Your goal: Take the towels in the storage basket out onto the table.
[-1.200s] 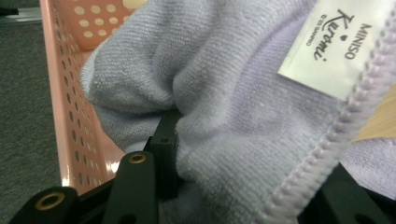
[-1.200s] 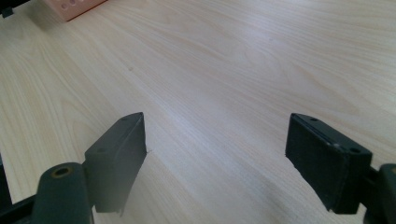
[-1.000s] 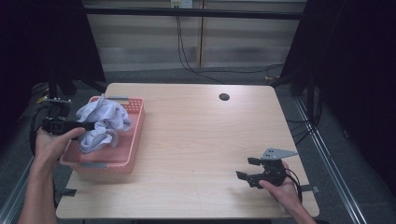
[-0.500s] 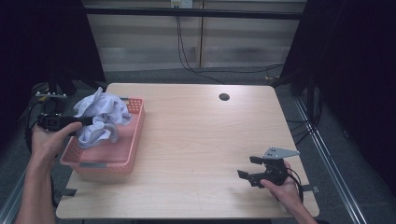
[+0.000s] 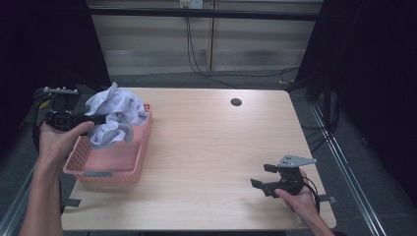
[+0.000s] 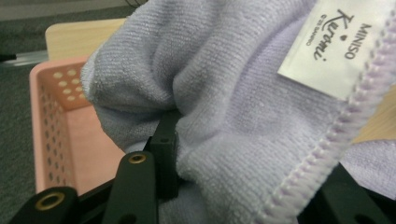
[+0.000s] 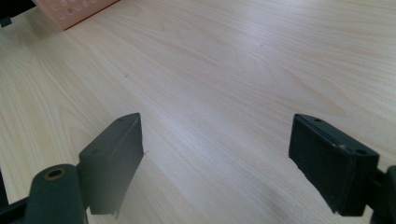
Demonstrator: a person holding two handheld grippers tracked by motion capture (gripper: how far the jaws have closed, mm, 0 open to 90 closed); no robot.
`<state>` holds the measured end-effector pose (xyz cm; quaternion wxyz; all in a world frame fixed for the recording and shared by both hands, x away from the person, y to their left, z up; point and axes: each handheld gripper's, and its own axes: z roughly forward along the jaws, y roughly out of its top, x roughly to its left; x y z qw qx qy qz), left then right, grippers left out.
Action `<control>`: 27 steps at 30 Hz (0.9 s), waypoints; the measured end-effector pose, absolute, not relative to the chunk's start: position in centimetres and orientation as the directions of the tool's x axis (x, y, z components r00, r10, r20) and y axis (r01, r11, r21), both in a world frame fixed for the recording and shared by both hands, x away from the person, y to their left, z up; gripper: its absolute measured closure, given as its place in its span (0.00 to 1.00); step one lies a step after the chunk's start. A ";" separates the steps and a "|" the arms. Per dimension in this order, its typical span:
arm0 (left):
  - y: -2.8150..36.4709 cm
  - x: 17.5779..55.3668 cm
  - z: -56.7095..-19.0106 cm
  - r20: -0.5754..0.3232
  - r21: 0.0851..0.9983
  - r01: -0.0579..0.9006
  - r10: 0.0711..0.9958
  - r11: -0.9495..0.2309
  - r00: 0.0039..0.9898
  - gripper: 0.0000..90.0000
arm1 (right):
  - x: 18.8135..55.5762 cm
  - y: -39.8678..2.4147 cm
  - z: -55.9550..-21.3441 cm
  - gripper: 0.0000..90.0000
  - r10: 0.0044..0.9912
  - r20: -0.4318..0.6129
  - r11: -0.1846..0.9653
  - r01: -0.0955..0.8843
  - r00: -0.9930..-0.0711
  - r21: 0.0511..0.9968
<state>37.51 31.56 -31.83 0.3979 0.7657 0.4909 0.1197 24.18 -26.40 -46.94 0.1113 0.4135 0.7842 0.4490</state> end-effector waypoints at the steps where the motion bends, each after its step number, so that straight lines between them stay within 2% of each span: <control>1: 31.2 37.5 -31.8 -0.206 0.732 0.650 0.841 -0.206 0.499 0.62 | 24.2 -26.4 -46.9 0.19 0.748 0.195 0.257 0.548 -0.635 0.796; 27: 20.5 37.2 -32.3 -0.244 0.761 0.585 0.712 -0.281 0.658 0.61 | 24.1 -26.7 -46.8 0.19 0.751 0.203 0.246 0.553 -0.628 0.796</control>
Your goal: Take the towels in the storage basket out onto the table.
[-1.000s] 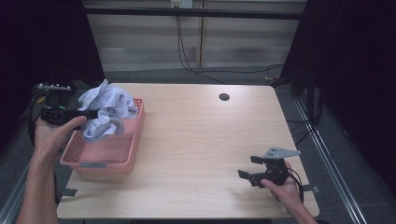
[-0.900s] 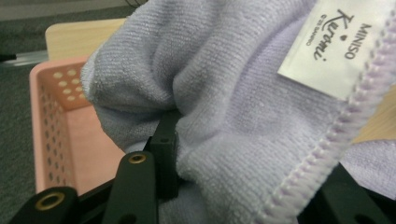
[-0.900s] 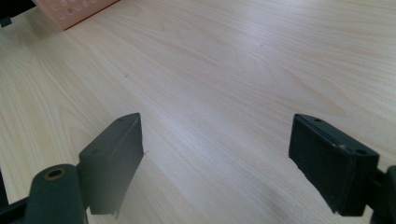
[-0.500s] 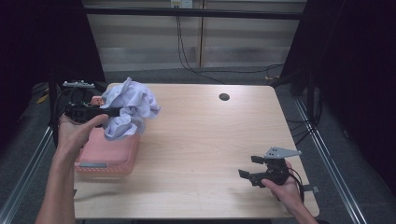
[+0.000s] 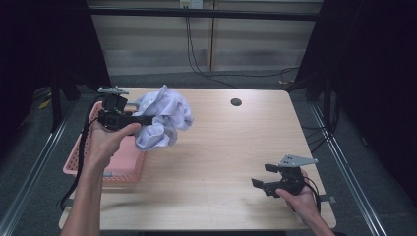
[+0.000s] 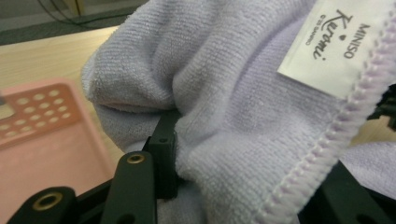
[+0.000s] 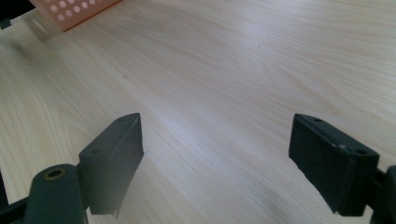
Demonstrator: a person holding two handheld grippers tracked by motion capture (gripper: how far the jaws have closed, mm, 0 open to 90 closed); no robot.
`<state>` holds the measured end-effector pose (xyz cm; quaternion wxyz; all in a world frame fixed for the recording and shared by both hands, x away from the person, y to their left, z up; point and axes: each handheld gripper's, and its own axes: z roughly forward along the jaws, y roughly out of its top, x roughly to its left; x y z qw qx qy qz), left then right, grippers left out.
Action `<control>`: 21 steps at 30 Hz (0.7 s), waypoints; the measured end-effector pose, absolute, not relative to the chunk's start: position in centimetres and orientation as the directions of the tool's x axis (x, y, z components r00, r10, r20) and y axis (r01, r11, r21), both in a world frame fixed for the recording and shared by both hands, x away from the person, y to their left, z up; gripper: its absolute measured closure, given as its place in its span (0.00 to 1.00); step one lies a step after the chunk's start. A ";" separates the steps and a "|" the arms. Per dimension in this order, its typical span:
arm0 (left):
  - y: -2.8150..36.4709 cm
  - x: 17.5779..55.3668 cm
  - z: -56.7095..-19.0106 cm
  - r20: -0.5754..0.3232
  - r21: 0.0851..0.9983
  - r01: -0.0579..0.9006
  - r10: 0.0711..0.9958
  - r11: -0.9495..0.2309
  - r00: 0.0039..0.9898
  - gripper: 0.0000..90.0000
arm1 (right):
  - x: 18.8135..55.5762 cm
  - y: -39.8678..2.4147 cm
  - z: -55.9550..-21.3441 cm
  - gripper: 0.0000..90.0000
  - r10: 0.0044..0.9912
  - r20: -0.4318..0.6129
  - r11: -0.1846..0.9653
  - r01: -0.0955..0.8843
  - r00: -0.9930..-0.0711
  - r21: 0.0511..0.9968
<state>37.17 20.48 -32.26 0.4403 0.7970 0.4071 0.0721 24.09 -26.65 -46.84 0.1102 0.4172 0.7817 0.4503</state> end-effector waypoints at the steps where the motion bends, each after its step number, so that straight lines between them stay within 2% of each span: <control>1: 19.5 36.7 -32.4 -0.239 0.759 0.583 0.709 -0.289 0.663 0.61 | 24.0 -26.6 -46.8 0.18 0.749 0.202 0.247 0.549 -0.631 0.798; 12: 15.3 35.2 -35.4 -0.246 0.737 0.574 0.650 -0.357 0.719 0.61 | 24.1 -26.7 -46.8 0.18 0.752 0.203 0.246 0.552 -0.627 0.797; 18: 11.7 33.9 -39.0 -0.212 0.688 0.562 0.614 -0.459 0.760 0.60 | 24.1 -26.6 -46.9 0.18 0.749 0.200 0.253 0.551 -0.632 0.795; 21: 10.3 33.4 -41.0 -0.226 0.662 0.565 0.589 -0.492 0.776 0.61 | 24.1 -26.6 -46.9 0.18 0.750 0.199 0.254 0.552 -0.631 0.794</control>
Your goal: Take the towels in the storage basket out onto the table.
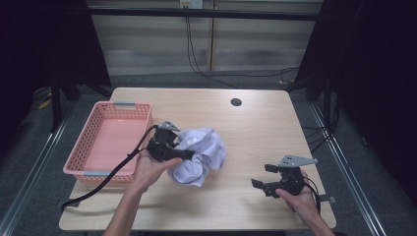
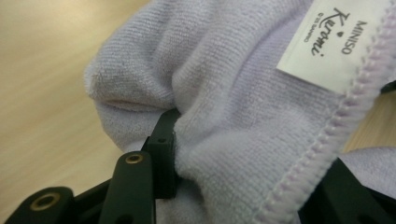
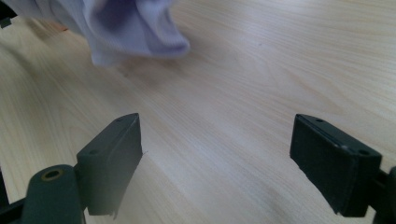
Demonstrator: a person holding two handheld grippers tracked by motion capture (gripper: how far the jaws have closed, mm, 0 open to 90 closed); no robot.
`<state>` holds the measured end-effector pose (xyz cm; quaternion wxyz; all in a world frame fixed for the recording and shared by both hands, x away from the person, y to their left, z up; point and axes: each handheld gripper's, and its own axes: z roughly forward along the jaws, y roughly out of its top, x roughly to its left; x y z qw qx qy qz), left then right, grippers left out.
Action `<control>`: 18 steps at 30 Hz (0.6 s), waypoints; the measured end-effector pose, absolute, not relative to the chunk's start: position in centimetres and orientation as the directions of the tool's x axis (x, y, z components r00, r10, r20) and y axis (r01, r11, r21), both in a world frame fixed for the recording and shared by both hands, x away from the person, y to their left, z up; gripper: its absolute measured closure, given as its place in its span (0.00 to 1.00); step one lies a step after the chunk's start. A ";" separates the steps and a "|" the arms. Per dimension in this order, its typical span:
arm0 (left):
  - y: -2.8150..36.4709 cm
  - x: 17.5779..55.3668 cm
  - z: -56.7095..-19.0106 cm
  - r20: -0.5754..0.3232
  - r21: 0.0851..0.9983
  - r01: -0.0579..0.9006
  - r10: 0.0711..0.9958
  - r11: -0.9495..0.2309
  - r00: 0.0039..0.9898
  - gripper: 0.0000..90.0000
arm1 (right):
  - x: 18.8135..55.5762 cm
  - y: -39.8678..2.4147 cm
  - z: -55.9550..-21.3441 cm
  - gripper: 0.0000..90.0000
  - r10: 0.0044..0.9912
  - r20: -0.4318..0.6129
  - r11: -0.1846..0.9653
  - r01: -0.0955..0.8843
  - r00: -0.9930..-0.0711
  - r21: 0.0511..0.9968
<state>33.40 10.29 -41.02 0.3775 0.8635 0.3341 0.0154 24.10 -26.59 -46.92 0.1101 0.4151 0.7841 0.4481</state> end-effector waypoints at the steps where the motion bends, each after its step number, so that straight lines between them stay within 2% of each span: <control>1: 9.8 33.2 -41.7 -0.231 0.653 0.561 0.571 -0.509 0.788 0.61 | 24.1 -26.6 -46.9 0.18 0.750 0.199 0.254 0.552 -0.631 0.794; 6: 7.6 32.6 -45.2 -0.258 0.615 0.561 0.530 -0.555 0.808 0.61 | 24.1 -26.4 -47.0 0.18 0.742 0.205 0.258 0.554 -0.638 0.792; 9: 7.4 32.4 -46.1 -0.252 0.636 0.548 0.524 -0.544 0.814 0.60 | 24.1 -26.2 -47.1 0.18 0.740 0.201 0.265 0.553 -0.642 0.790; 11: 7.0 31.5 -46.4 -0.214 0.653 0.522 0.528 -0.548 0.822 0.55 | 24.1 -26.2 -47.1 0.18 0.737 0.204 0.269 0.556 -0.645 0.787; 14: 7.0 31.4 -46.5 -0.217 0.662 0.525 0.533 -0.535 0.817 0.44 | 24.1 -26.1 -47.2 0.18 0.736 0.200 0.276 0.556 -0.647 0.784; 16: 7.0 31.4 -46.5 -0.230 0.672 0.519 0.517 -0.529 0.824 0.32 | 24.2 -26.0 -47.2 0.18 0.737 0.195 0.278 0.553 -0.647 0.785; 17: 7.1 31.3 -46.4 -0.233 0.679 0.511 0.506 -0.527 0.831 0.32 | 24.1 -26.0 -47.2 0.18 0.737 0.198 0.276 0.555 -0.647 0.785; 18: 7.2 31.2 -46.2 -0.243 0.677 0.520 0.508 -0.522 0.826 0.27 | 24.1 -26.0 -47.1 0.18 0.738 0.193 0.277 0.551 -0.647 0.787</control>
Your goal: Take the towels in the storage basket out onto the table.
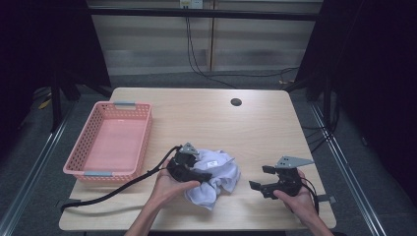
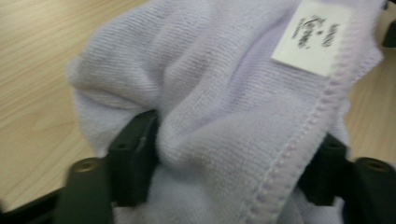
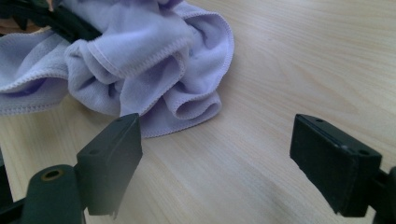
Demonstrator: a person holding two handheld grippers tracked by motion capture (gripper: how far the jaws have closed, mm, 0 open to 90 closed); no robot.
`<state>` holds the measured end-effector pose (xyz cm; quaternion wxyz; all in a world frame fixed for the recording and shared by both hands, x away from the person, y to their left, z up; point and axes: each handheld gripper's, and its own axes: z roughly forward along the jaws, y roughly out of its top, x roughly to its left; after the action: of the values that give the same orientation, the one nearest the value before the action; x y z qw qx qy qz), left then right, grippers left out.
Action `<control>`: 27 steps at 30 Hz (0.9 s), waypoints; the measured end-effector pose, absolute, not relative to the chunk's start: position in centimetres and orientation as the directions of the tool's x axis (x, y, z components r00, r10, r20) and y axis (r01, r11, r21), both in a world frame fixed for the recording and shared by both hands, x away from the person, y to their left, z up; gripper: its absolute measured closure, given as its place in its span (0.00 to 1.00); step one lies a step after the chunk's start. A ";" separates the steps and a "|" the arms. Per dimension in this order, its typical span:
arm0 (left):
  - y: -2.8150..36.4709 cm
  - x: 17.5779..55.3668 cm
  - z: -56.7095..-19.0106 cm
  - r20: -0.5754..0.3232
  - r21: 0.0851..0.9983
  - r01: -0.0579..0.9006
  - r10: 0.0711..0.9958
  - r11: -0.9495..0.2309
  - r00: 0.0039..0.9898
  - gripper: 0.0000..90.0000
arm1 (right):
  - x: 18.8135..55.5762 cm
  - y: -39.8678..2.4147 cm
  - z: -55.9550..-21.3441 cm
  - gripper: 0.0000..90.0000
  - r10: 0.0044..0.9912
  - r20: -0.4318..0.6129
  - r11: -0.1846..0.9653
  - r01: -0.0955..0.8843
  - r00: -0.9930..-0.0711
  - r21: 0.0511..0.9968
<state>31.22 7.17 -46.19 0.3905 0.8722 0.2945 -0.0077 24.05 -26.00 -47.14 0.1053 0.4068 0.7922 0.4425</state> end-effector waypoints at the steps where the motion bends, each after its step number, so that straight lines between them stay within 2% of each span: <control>1: 7.2 31.1 -46.0 -0.255 0.680 0.525 0.506 -0.512 0.824 0.22 | 24.0 -26.0 -47.1 0.18 0.736 0.196 0.276 0.552 -0.648 0.787; 2: 7.4 31.0 -45.8 -0.252 0.682 0.523 0.507 -0.511 0.824 0.18 | 24.0 -26.1 -47.1 0.18 0.738 0.199 0.269 0.552 -0.645 0.789; 5: 8.3 30.5 -44.9 -0.270 0.699 0.514 0.483 -0.497 0.833 0.18 | 24.0 -26.0 -47.0 0.18 0.738 0.203 0.264 0.552 -0.644 0.791; 8: 9.3 30.2 -44.4 -0.274 0.712 0.520 0.495 -0.472 0.824 0.19 | 23.8 -25.7 -46.8 0.18 0.733 0.205 0.263 0.548 -0.648 0.794; 9: 10.0 29.9 -44.0 -0.269 0.705 0.532 0.517 -0.469 0.812 0.27 | 23.7 -25.4 -46.5 0.18 0.726 0.200 0.265 0.536 -0.658 0.802; 11: 10.9 29.3 -43.7 -0.249 0.717 0.520 0.527 -0.464 0.813 0.26 | 23.6 -24.9 -46.3 0.18 0.722 0.206 0.260 0.535 -0.660 0.804; 13: 11.6 28.8 -43.4 -0.236 0.719 0.518 0.538 -0.463 0.809 0.37 | 23.6 -24.2 -46.0 0.19 0.712 0.204 0.266 0.527 -0.672 0.807; 15: 12.4 27.9 -43.2 -0.228 0.721 0.515 0.543 -0.463 0.808 0.38 | 23.6 -23.8 -45.7 0.23 0.704 0.200 0.272 0.519 -0.682 0.810; 17: 13.0 27.1 -43.1 -0.219 0.709 0.517 0.546 -0.480 0.809 0.44 | 23.5 -23.1 -45.2 0.28 0.683 0.197 0.283 0.503 -0.703 0.816; 19: 13.6 26.4 -43.0 -0.224 0.714 0.518 0.547 -0.471 0.807 0.52 | 23.4 -21.8 -44.6 0.40 0.643 0.211 0.288 0.487 -0.737 0.824; 20: 13.8 26.2 -42.9 -0.220 0.724 0.516 0.556 -0.457 0.802 0.52 | 23.4 -21.8 -44.6 0.40 0.643 0.211 0.288 0.487 -0.737 0.824; 21: 13.7 26.2 -42.8 -0.191 0.750 0.482 0.549 -0.453 0.814 0.61 | 23.8 -20.7 -44.4 0.52 0.623 0.213 0.314 0.489 -0.753 0.813; 22: 13.7 26.2 -42.8 -0.191 0.750 0.482 0.549 -0.453 0.814 0.62 | 23.8 -20.7 -44.4 0.52 0.623 0.213 0.314 0.489 -0.753 0.813; 23: 13.5 27.1 -43.0 -0.221 0.773 0.487 0.547 -0.407 0.807 0.65 | 24.4 -19.4 -44.4 0.57 0.623 0.180 0.347 0.475 -0.761 0.809; 26: 12.4 28.3 -43.7 -0.199 0.772 0.468 0.535 -0.430 0.821 0.67 | 25.3 -18.4 -44.5 0.58 0.621 0.170 0.361 0.472 -0.765 0.804; 27: 11.4 29.1 -44.3 -0.219 0.757 0.486 0.531 -0.437 0.819 0.61 | 26.7 -17.4 -44.9 0.53 0.622 0.170 0.363 0.474 -0.764 0.802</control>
<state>29.06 11.42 -44.32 0.4377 0.8473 0.2999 0.0258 26.70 -17.42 -44.85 0.0813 0.3337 0.8214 0.4553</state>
